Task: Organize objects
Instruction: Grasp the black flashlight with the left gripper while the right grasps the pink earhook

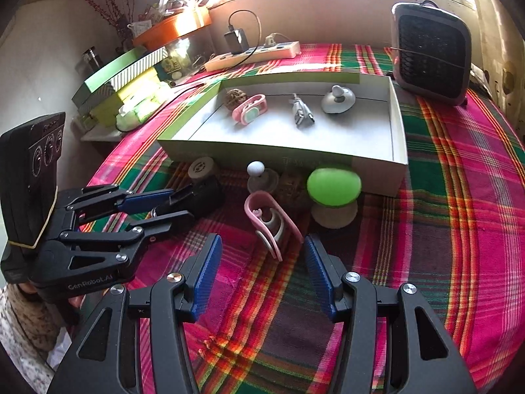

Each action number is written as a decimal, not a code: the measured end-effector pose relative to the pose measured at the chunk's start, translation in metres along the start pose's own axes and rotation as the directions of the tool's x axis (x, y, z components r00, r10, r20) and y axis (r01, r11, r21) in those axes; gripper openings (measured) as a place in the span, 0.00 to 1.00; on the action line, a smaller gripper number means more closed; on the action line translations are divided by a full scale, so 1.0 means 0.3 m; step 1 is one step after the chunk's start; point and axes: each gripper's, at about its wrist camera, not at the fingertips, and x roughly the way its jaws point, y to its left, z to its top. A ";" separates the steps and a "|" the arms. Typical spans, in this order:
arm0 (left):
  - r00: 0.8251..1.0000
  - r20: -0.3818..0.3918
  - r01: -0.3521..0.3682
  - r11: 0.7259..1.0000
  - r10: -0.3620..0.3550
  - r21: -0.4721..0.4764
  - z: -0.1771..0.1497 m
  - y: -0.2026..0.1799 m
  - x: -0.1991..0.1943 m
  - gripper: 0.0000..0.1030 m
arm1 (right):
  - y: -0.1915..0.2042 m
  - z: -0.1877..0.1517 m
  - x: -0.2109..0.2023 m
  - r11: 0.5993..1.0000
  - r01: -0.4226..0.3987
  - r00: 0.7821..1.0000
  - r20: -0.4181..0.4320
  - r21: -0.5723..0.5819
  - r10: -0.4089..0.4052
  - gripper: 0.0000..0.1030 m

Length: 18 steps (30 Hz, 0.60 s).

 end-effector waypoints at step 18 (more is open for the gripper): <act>1.000 0.000 -0.005 1.000 0.005 -0.008 -0.004 0.015 -0.004 0.33 | 0.061 0.036 0.055 0.985 0.115 0.992 -0.029 -0.131 -0.120 0.51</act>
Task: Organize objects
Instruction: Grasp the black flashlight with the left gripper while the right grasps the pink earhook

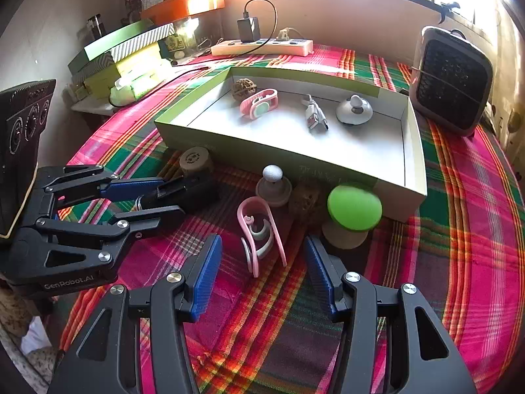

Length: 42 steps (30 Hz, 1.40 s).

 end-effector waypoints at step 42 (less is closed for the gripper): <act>0.998 0.006 -0.062 0.998 0.062 -0.028 0.012 -0.017 0.011 0.25 | -0.023 -0.001 -0.004 1.000 0.026 0.999 0.033 0.015 -0.027 0.24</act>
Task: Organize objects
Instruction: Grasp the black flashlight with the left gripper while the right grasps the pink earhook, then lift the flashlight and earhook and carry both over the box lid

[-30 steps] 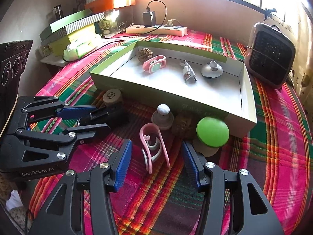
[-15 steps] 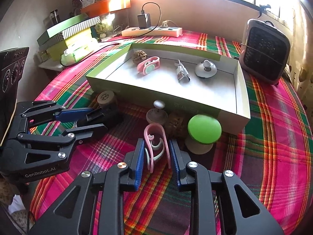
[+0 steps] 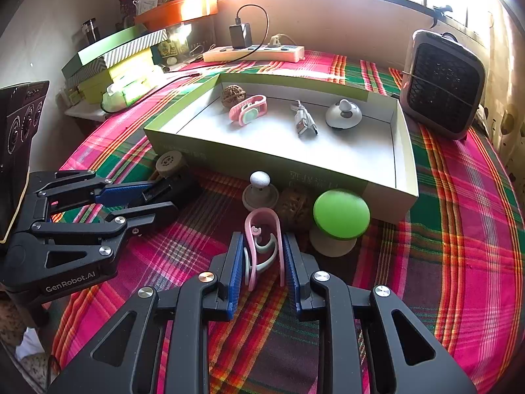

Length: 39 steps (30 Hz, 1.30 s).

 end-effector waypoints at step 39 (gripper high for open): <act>1.000 0.014 0.006 1.000 -0.006 0.011 -0.003 -0.031 -0.042 0.24 | -0.020 -0.013 -0.056 0.998 -0.025 0.999 0.040 0.052 0.023 0.24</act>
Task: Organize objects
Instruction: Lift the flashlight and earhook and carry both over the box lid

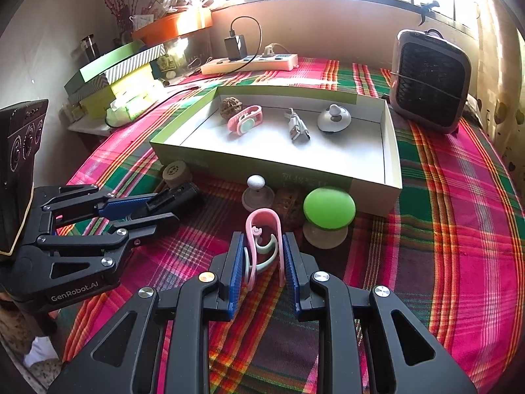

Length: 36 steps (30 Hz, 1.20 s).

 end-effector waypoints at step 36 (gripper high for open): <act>0.998 0.065 -0.006 1.000 0.007 -0.015 0.121 0.045 -0.062 0.24 | -0.044 0.115 -0.069 1.000 0.011 0.997 0.072 0.029 -0.013 0.24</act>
